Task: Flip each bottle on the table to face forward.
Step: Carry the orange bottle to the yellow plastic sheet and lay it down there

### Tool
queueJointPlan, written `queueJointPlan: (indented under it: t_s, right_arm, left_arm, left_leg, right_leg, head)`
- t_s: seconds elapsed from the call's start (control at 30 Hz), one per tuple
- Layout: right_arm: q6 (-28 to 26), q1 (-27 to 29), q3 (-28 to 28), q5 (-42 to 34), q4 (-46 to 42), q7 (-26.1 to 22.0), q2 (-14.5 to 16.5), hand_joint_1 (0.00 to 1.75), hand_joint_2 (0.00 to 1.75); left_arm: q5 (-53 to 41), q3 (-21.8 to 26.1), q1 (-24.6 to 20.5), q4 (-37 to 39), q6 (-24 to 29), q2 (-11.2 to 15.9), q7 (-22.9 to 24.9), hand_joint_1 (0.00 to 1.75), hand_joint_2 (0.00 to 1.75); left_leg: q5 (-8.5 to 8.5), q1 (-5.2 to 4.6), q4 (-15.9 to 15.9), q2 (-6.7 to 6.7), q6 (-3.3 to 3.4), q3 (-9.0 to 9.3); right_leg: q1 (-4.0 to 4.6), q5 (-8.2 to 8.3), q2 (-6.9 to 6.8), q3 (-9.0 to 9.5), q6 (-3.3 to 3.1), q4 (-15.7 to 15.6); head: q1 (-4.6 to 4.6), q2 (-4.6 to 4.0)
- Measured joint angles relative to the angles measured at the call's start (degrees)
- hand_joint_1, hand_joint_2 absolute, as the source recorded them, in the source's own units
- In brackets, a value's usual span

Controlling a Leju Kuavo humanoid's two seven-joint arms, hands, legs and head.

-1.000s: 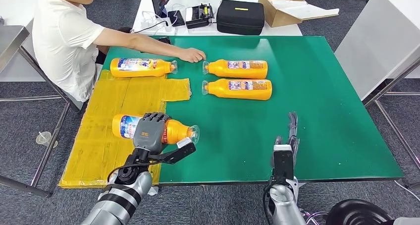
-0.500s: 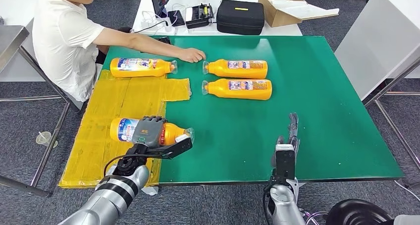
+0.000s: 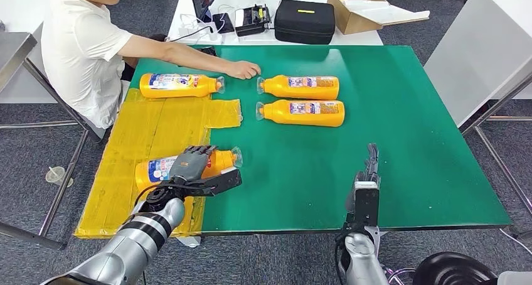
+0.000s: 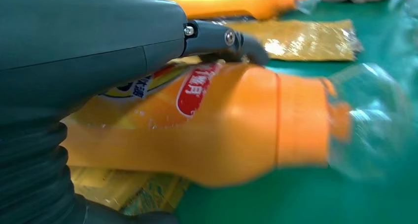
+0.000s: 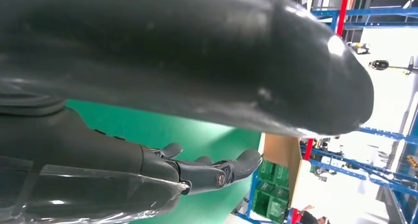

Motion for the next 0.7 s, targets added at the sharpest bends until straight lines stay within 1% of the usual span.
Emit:
queueJointPlan:
  t_s: [0.13,0.3,0.57,0.63,0.7]
  right_arm:
    - [0.09,-0.47,-0.25,-0.61,0.28,0.00,0.03,0.00,0.00]
    - [-0.65,-0.67,-0.34,-0.98,0.48,0.00,-0.15,0.00,0.00]
    - [-2.13,-0.68,-0.16,-1.34,0.48,0.00,-0.63,0.00,0.00]
    - [-2.40,-0.68,-0.05,-1.43,0.48,0.00,-0.76,0.00,0.00]
    - [-2.59,-0.65,0.01,-1.50,0.48,0.00,-0.87,0.00,0.00]
  left_arm:
    - [2.55,-0.02,-0.96,0.45,-5.26,0.20,-5.12,0.00,1.75]
    - [3.53,-0.68,-2.02,0.59,-11.11,1.05,-9.03,0.00,1.75]
    - [5.82,-4.92,-2.73,0.16,-15.95,2.66,-14.89,0.00,1.75]
    - [6.39,-6.15,-2.73,-0.31,-16.06,3.00,-15.41,0.00,1.75]
    - [7.06,-7.46,-2.47,-1.23,-14.65,3.33,-15.54,0.00,1.75]
  left_leg:
    - [0.00,0.00,0.00,-0.03,0.00,0.00]
    - [0.00,0.00,0.00,-0.03,0.00,0.02]
    - [0.01,-0.01,0.00,-0.08,0.01,0.03]
    - [0.01,-0.01,0.00,-0.09,0.01,0.04]
    - [0.01,-0.01,0.00,-0.08,0.01,0.04]
  right_leg:
    - [0.00,0.00,-0.02,0.01,0.00,0.00]
    - [0.00,0.00,-0.02,0.03,0.00,0.00]
    - [-0.01,0.00,-0.06,0.08,0.00,0.00]
    - [-0.01,0.00,-0.06,0.08,0.00,0.00]
    - [-0.01,0.00,-0.06,0.07,0.00,0.00]
  head:
    - [0.02,0.00]
    - [-0.01,0.00]
    - [0.00,0.00]
    - [0.00,0.00]
    - [0.00,0.00]
